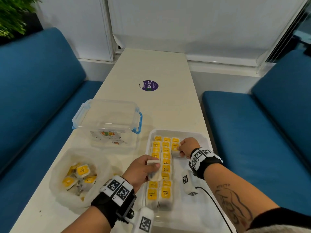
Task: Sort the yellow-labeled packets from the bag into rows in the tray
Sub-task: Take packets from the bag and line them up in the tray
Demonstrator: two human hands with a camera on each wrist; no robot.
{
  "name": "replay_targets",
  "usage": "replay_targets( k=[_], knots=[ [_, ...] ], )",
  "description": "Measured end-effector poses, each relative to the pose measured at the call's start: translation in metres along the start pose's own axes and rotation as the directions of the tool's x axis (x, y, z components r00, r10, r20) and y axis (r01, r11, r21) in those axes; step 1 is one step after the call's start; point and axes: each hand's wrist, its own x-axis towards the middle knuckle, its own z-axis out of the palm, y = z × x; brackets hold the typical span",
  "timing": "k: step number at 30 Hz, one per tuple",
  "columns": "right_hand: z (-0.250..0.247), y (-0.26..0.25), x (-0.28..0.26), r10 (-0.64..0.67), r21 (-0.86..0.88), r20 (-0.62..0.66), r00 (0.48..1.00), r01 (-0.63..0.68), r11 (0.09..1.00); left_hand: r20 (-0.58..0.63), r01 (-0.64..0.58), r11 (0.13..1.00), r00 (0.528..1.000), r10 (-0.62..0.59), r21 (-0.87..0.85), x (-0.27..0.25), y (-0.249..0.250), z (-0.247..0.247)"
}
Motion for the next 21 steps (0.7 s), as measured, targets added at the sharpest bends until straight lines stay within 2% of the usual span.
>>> replay_targets(
  k=[3, 5, 6, 8, 10, 12, 14, 17, 19, 21],
  knots=[
    [0.004, 0.002, 0.005, -0.004, -0.065, -0.023, 1.0, 0.003, 0.998, 0.014, -0.021, 1.0, 1.0, 0.021, 0.003, 0.0, 0.001, 0.0],
    [0.004, -0.001, 0.004, 0.017, -0.171, -0.039, 0.999, -0.024, 0.985, 0.017, -0.028, 1.0, 0.999, 0.027, 0.013, 0.001, 0.003, 0.0],
    [0.003, -0.001, 0.004, 0.019, -0.199, -0.081, 0.996, -0.035, 0.979, 0.016, -0.029, 0.999, 0.999, 0.029, 0.021, 0.001, 0.004, 0.0],
    [0.0, -0.003, 0.0, -0.005, -0.124, -0.154, 0.988, -0.014, 0.992, 0.01, -0.036, 0.999, 0.999, 0.036, 0.033, 0.003, 0.006, 0.0],
    [-0.008, -0.009, -0.013, -0.082, 0.05, -0.206, 0.975, 0.095, 0.994, -0.001, -0.054, 0.998, 0.999, 0.054, 0.026, 0.004, 0.008, 0.001],
    [-0.015, -0.018, -0.033, -0.174, 0.132, -0.135, 0.975, 0.192, 0.973, -0.021, -0.073, 0.997, 0.997, 0.073, -0.022, 0.006, 0.01, 0.003],
    [-0.021, -0.026, -0.057, -0.244, 0.218, 0.064, 0.968, 0.225, 0.95, -0.041, -0.096, 0.992, 0.995, 0.093, -0.08, 0.008, 0.012, 0.007],
    [-0.022, -0.03, -0.085, -0.314, 0.296, 0.282, 0.907, 0.229, 0.927, -0.035, -0.14, 0.98, 0.99, 0.137, -0.142, 0.007, 0.015, 0.012],
    [-0.016, -0.029, -0.096, -0.335, 0.324, 0.291, 0.896, 0.238, 0.916, -0.021, -0.147, 0.969, 0.989, 0.145, -0.199, 0.006, 0.017, 0.014],
    [-0.01, -0.029, -0.104, -0.345, 0.377, 0.219, 0.912, 0.247, 0.893, -0.006, -0.141, 0.954, 0.989, 0.145, -0.266, 0.005, 0.016, 0.016]
  ],
)
